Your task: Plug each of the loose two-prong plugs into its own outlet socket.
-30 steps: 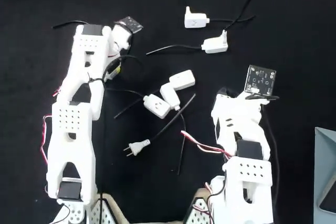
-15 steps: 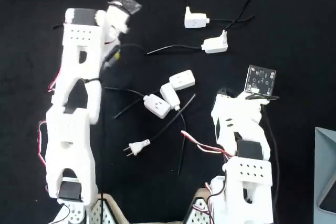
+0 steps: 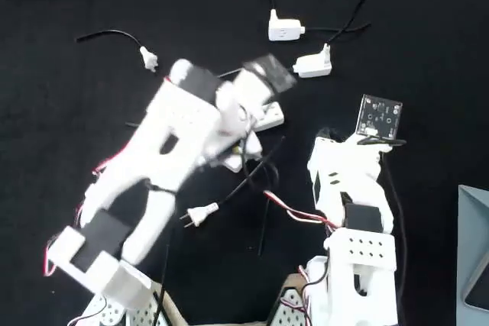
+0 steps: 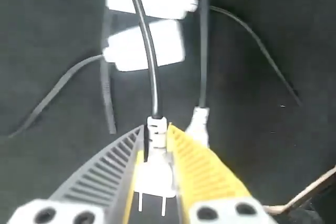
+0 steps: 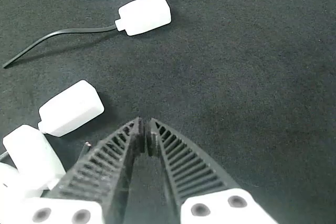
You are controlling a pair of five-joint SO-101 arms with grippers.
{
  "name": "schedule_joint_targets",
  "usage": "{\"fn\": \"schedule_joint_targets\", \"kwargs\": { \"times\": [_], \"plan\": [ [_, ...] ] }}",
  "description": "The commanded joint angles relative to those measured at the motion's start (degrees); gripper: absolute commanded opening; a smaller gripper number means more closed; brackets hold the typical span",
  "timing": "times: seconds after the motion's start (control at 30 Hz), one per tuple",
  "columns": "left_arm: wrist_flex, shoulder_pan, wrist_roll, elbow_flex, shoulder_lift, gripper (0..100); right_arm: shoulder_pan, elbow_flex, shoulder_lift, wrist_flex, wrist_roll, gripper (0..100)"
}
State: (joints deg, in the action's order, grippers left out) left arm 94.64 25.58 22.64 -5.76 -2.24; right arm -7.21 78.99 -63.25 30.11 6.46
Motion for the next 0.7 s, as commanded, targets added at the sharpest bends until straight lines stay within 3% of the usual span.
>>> {"fn": "schedule_joint_targets", "kwargs": {
  "times": [0.0,0.17,0.4,0.53,0.67],
  "plan": [
    [-8.5,7.3,-3.9,14.0,7.2,3,-1.1,-1.0,-1.2,-1.0,0.5,1.3],
    [-15.8,13.0,-7.7,24.2,9.7,4,-1.1,-1.1,-1.2,-1.0,0.5,1.3],
    [-16.6,10.7,-14.1,26.2,9.4,28,-0.7,-1.1,-1.2,-1.0,0.5,1.3],
    [-12.6,5.1,-12.0,19.0,9.7,28,-0.7,-1.0,-1.2,-1.0,0.4,1.3],
    [-11.9,-8.9,-8.3,7.8,9.0,28,-0.7,-1.0,-1.2,-1.0,0.4,1.3]
  ]
}}
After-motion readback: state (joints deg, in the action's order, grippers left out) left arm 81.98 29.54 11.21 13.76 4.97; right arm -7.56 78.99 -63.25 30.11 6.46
